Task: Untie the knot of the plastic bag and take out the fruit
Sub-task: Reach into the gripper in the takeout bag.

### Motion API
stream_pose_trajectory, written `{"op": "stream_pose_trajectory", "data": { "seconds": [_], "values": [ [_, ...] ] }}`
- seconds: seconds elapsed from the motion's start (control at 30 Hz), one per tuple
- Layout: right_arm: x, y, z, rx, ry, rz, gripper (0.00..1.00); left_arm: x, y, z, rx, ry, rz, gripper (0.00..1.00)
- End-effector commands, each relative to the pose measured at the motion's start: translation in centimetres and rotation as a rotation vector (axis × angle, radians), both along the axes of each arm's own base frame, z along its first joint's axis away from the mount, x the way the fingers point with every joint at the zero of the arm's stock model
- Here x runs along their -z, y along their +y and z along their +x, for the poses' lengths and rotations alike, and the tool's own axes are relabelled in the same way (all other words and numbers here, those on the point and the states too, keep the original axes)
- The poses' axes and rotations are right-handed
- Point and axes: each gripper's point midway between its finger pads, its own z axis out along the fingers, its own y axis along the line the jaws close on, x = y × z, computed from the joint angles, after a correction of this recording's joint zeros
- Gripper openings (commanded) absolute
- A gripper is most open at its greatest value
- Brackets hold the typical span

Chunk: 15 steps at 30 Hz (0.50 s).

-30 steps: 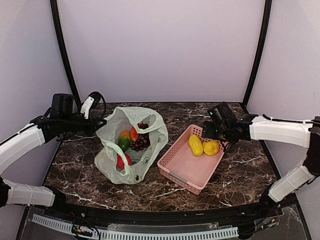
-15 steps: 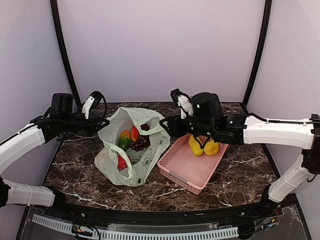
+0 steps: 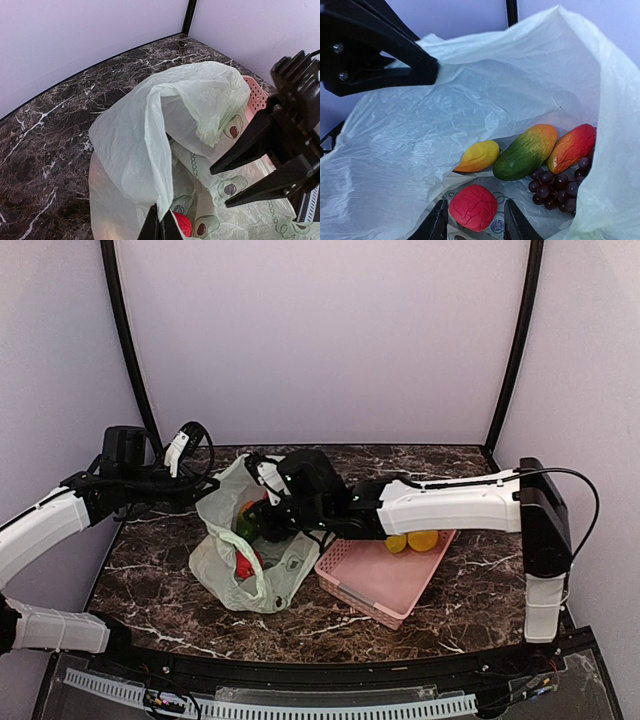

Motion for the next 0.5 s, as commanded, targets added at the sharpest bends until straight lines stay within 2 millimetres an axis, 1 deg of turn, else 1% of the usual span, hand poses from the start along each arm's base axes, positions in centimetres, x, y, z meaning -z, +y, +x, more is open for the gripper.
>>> {"op": "stream_pose_trajectory", "data": {
  "seconds": [0.0,0.1,0.13,0.17,0.3,0.47],
  "values": [
    [2.4,0.7,1.1,0.03,-0.013,-0.12,0.36,0.0,0.0,-0.4,0.016,-0.01,-0.004,0.01],
    [4.5,1.4,1.8,0.032,-0.01,-0.19,0.36,0.0,0.0,-0.4,0.017,-0.009,-0.005,0.01],
    [5.7,1.6,2.1,0.039,-0.004,-0.217,0.36,0.0,-0.1,-0.5,0.02,-0.008,-0.007,0.01],
    [6.2,1.7,2.5,0.051,-0.001,-0.234,0.36,-0.1,-0.1,-0.5,0.022,-0.007,-0.009,0.01],
    [8.4,1.2,4.9,0.165,0.027,-0.295,0.38,-0.1,-0.1,-0.5,0.023,-0.006,-0.011,0.01],
    [10.2,-0.2,7.8,0.27,0.121,-0.282,0.42,-0.1,-0.2,-0.6,0.024,-0.006,-0.012,0.01]
  ]
}}
